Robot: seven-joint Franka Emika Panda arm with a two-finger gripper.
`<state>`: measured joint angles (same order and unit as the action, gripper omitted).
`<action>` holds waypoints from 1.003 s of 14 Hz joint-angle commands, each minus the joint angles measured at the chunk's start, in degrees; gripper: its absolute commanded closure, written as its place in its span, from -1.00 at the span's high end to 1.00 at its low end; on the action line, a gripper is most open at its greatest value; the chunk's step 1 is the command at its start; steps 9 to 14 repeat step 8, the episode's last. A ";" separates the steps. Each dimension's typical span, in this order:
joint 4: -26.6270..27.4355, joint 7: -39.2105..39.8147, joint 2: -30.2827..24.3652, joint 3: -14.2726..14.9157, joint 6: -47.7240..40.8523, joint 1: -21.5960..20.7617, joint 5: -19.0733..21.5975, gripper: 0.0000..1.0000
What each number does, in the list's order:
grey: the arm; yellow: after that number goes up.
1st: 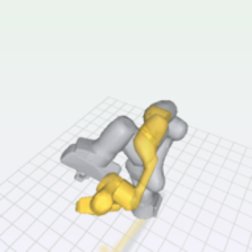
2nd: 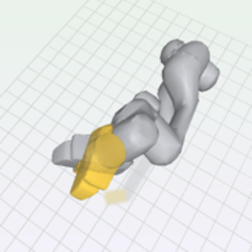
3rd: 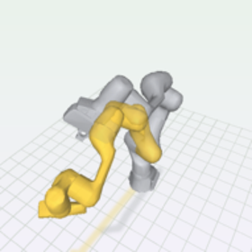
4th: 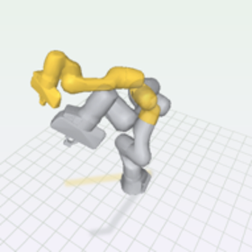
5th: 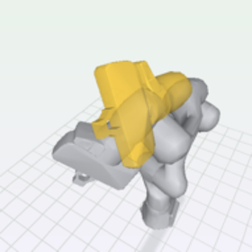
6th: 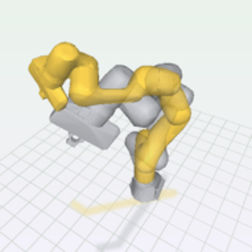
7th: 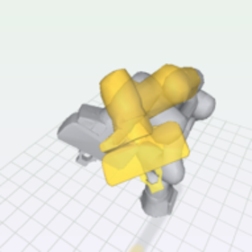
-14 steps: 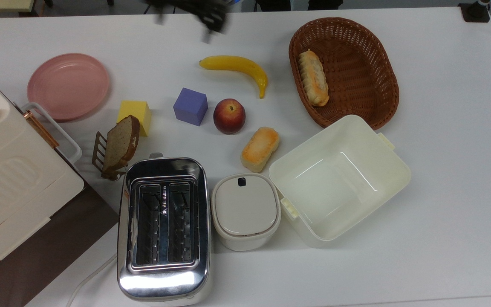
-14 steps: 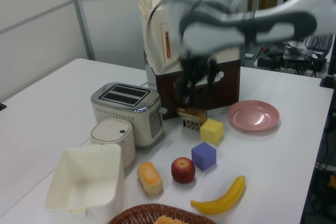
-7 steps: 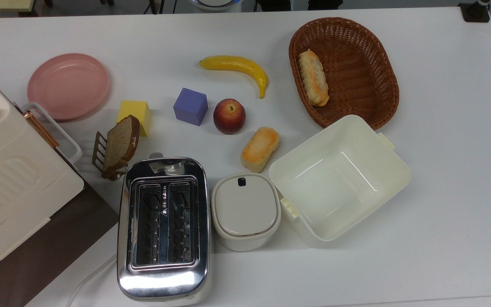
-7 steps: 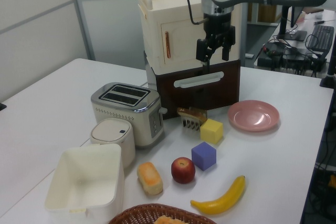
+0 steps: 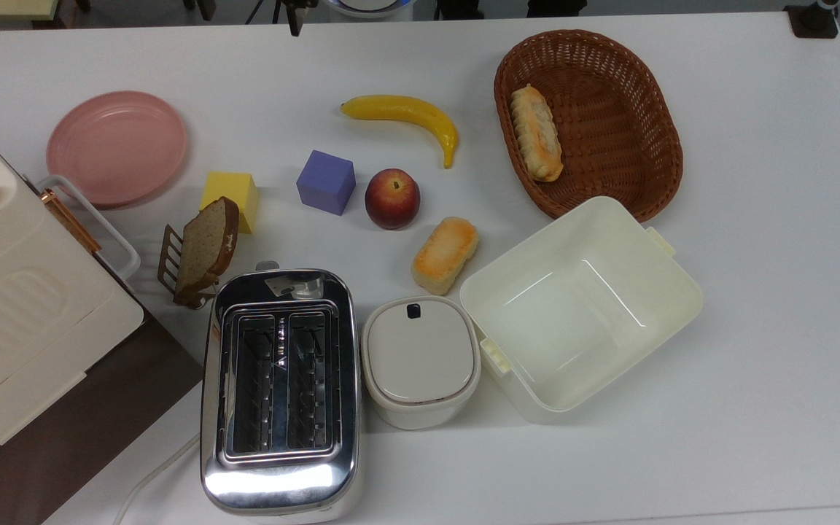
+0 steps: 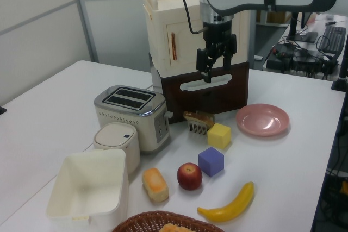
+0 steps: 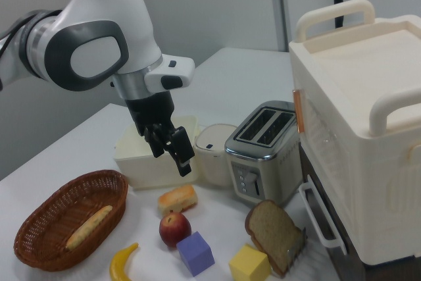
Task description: Put the bread on the table
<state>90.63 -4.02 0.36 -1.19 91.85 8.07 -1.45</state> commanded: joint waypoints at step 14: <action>0.77 -0.64 -0.89 -0.21 -0.53 -0.69 0.48 1.00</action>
